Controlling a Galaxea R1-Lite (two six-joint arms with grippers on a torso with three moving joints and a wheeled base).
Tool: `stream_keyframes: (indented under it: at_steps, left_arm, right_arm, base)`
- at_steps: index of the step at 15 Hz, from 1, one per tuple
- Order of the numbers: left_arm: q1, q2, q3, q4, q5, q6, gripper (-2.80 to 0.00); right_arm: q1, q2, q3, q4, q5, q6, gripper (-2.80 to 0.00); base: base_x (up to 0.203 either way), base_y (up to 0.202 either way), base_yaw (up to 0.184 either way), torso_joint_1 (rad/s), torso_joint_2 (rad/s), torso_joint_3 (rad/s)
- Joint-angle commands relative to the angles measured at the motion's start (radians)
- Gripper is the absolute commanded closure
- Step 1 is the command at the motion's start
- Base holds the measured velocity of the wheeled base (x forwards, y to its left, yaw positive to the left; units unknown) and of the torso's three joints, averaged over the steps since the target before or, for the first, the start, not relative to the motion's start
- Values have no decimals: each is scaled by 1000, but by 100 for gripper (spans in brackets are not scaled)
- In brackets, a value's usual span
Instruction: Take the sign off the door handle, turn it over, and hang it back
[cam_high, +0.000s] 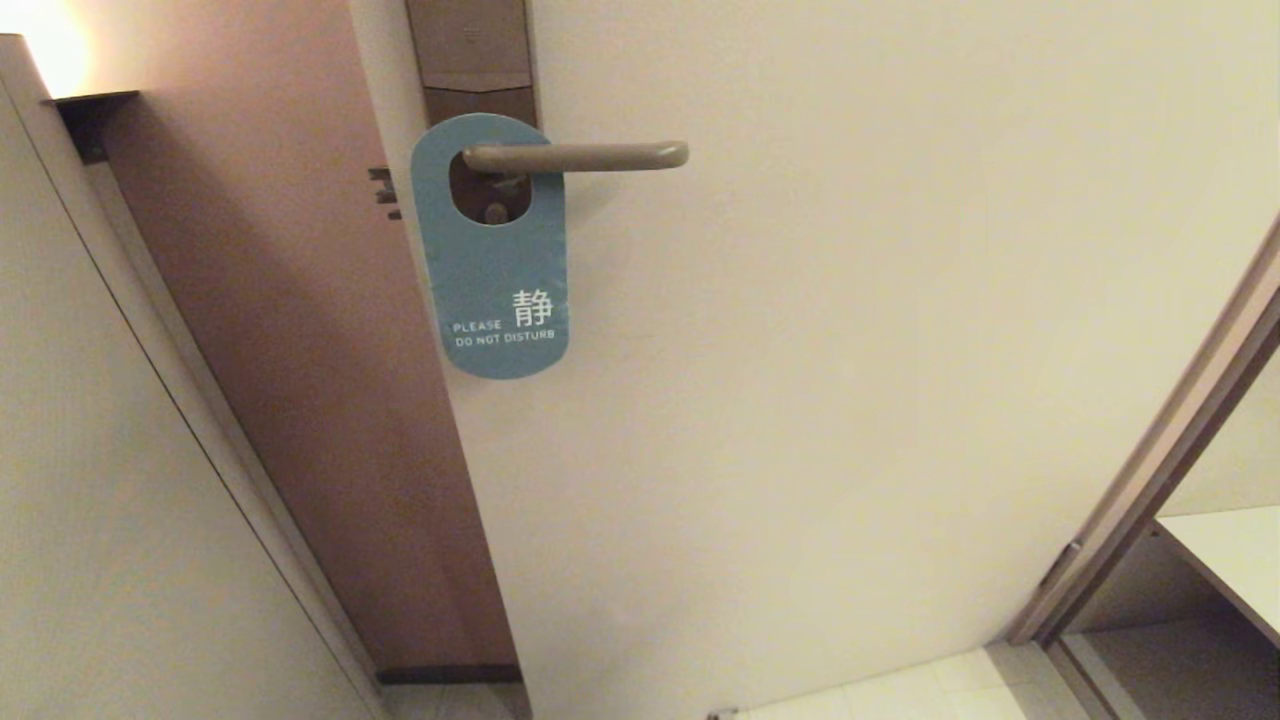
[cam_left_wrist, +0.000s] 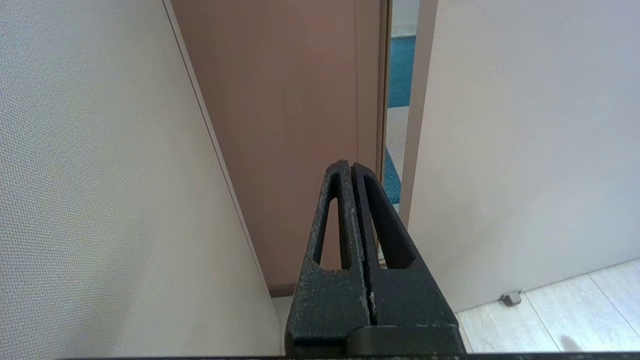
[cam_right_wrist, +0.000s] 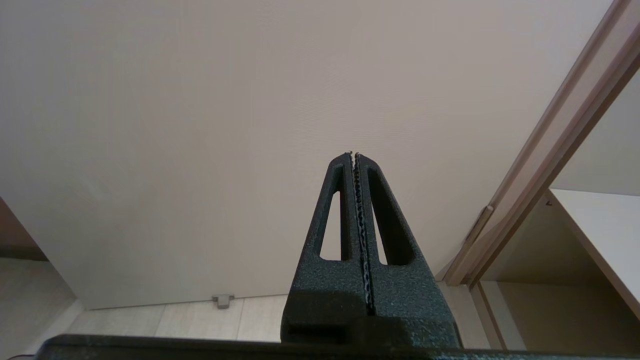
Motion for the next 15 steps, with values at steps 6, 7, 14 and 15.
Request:
stream_keyframes:
  at_steps: [6,7,14,15]
  left_arm:
    - [0,1,0,0,0,0,0]
    - [0,1,0,0,0,0,0]
    - [0,1,0,-1,1,0,0]
    - [0,1,0,-1,0,0,0]
  right_arm:
    - [0,1,0,0,1,-1,0]
    - [0,1,0,0,0,-1,0]
    - [0,1,0,0,1,-1,0]
    - [0,1,0,0,0,-1,0]
  base:
    - [0,0,0,0,0,0]
    - [0,0,0,0,0,0]
    - [0,0,0,0,0,0]
    - [0,0,0,0,0,0]
